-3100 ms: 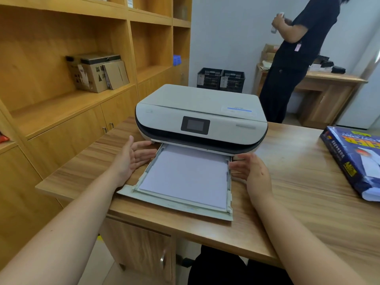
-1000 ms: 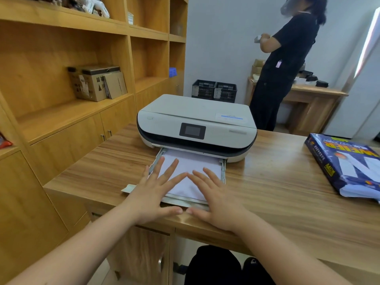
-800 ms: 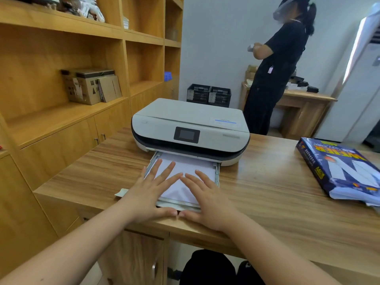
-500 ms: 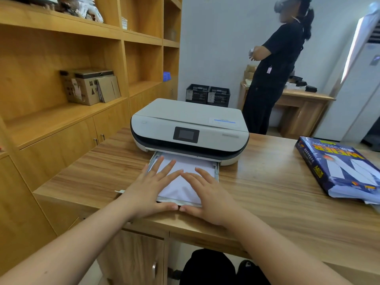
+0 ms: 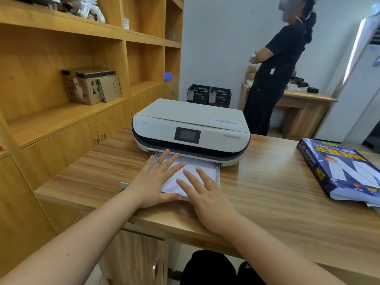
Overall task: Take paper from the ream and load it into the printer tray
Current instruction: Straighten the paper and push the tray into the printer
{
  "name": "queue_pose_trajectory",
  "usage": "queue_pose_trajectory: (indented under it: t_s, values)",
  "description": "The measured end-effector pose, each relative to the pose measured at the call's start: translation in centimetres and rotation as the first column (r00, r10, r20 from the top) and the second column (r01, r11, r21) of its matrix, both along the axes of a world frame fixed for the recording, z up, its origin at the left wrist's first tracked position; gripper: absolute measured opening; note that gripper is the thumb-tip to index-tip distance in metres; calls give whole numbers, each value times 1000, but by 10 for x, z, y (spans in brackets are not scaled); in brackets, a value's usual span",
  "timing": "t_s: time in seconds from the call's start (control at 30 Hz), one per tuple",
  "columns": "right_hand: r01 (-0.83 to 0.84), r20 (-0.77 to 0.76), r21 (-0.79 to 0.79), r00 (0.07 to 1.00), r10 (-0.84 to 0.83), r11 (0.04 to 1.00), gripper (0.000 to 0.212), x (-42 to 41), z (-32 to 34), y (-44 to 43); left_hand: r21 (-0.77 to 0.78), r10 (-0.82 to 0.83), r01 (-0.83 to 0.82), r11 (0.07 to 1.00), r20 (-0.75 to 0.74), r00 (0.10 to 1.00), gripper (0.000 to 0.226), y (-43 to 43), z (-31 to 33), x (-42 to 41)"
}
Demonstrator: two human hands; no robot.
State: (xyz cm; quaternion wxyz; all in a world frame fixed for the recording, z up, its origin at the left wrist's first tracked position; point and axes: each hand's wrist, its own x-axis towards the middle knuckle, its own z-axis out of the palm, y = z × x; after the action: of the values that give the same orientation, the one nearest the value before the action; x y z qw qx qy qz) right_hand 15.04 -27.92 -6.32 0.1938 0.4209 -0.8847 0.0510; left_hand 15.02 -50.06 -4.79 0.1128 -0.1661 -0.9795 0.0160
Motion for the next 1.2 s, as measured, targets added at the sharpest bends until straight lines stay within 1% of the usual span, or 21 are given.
queue_pose_trajectory:
  t_s: [0.07,0.13,0.2,0.33,0.4,0.47,0.63,0.7,0.77,0.83,0.87,0.93,1.0,1.1,1.2]
  values:
    - [44,34,-3,998,-43,999,63,-6,-1,1,-22,20,-21,1000,-22,1000,90,-1,-1,-5]
    - [93,44,-8,995,-92,996,63,-15,0,3,-71,65,-73,995,-108,992,92,1,-4,-9]
    - [131,5,-3,991,-131,991,68,-24,2,5,-84,105,-121,989,-173,979,91,4,-8,-12]
    - [143,-87,34,986,-140,989,75,-42,3,9,-34,167,-179,983,-215,962,86,12,-17,-14]
    - [175,-95,44,981,-170,984,78,-51,4,11,-10,229,-235,972,-191,955,88,16,-19,-18]
    - [210,-69,23,976,-208,977,81,-58,4,11,5,268,-270,963,-147,952,90,18,-21,-23]
    - [303,-29,-21,952,-303,953,86,-76,3,7,7,221,-221,975,17,975,89,17,-15,-41]
    - [350,9,-51,937,-350,936,90,-83,7,6,2,226,-226,974,40,973,89,16,-14,-50]
    - [383,89,-32,921,-379,923,92,-91,11,8,10,228,-229,973,36,973,89,17,-14,-60]
    - [382,99,-36,921,-377,923,94,-99,15,9,19,233,-234,972,20,972,89,17,-13,-70]
    - [378,97,-37,923,-373,925,95,-103,17,10,16,239,-240,971,15,971,89,17,-13,-74]
    - [383,78,15,920,-383,923,96,-112,21,10,0,253,-253,968,16,967,88,17,-12,-81]
    - [386,8,93,921,-389,918,94,-119,22,11,-15,256,-256,967,22,966,88,19,-9,-87]
    - [377,-84,133,926,-368,917,89,-129,21,11,-44,236,-234,971,38,971,89,19,-5,-94]
    - [373,-144,191,926,-350,908,87,-139,21,10,-46,237,-236,971,27,971,91,18,-4,-99]
